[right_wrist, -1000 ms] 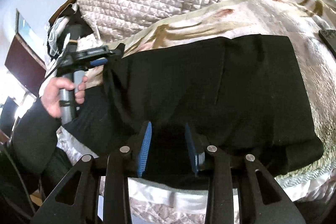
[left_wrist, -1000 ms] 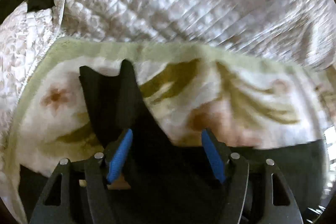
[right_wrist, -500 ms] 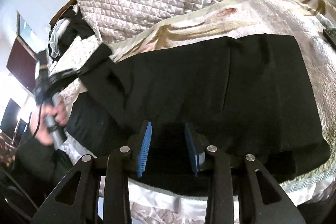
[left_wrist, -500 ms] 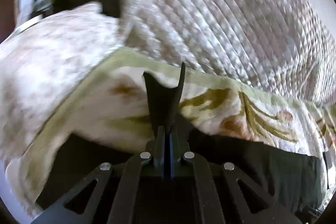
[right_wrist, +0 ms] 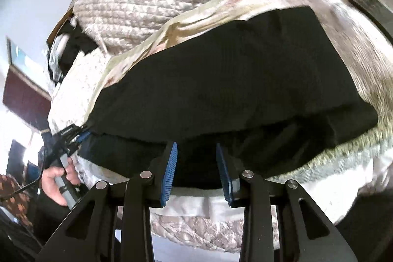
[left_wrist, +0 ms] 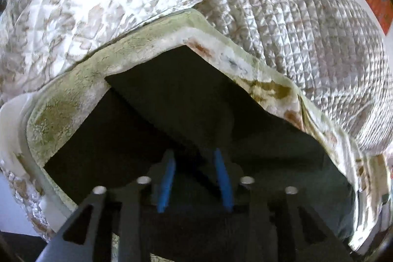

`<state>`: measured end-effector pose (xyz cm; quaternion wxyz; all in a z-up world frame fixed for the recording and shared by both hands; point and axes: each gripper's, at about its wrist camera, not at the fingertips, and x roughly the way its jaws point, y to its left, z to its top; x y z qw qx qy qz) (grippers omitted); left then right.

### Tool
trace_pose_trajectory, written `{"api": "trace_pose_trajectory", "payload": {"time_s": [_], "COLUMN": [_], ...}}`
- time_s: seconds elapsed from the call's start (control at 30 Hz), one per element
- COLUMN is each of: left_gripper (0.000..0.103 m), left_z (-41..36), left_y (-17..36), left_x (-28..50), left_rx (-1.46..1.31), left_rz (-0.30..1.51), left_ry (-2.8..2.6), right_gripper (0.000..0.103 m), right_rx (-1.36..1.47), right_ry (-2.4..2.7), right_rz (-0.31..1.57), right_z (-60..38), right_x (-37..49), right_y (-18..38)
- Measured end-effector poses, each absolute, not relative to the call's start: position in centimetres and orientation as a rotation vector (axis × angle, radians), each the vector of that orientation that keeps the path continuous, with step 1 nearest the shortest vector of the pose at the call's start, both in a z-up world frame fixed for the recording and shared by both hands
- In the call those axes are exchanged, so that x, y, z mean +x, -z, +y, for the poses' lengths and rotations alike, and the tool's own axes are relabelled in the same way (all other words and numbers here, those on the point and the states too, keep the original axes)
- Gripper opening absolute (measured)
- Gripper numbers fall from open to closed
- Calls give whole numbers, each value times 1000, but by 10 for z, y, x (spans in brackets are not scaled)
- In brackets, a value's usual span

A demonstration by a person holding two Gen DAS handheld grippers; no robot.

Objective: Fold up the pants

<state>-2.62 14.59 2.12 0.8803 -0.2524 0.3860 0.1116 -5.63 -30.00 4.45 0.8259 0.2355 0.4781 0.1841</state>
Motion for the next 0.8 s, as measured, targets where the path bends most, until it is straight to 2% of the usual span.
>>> {"api": "trace_pose_trajectory", "payload": {"time_s": [0.17, 0.47, 0.57, 0.63, 0.67, 0.7, 0.73, 0.77, 0.8], "left_gripper": [46, 50, 50, 49, 41, 24, 16, 8, 6], "left_z": [152, 158, 157, 157, 157, 157, 159, 163, 167], "left_y": [-18, -17, -15, -15, -15, -15, -14, -14, -14], "left_x": [-19, 1, 5, 8, 9, 11, 12, 12, 10], "left_rx": [-544, -557, -544, -530, -519, -502, -493, -501, -524], "left_rz": [806, 801, 790, 783, 780, 781, 783, 786, 784], "left_ry": [-229, -259, -274, -284, -297, -320, -338, -349, -344], "right_gripper": [34, 51, 51, 51, 51, 41, 31, 13, 11], "right_rx": [570, 623, 672, 697, 710, 716, 707, 690, 693], "right_ry": [-375, -229, -162, -106, -82, -68, -44, -29, -21], "right_rz": [1018, 966, 947, 913, 901, 898, 902, 908, 897], "right_z": [-308, -329, -339, -346, -349, -351, -352, -352, -353], "right_x": [-58, -47, -43, -38, -35, -33, -30, -27, -26], "right_y": [-40, -45, -41, -42, -42, -42, -42, -42, -42]}}
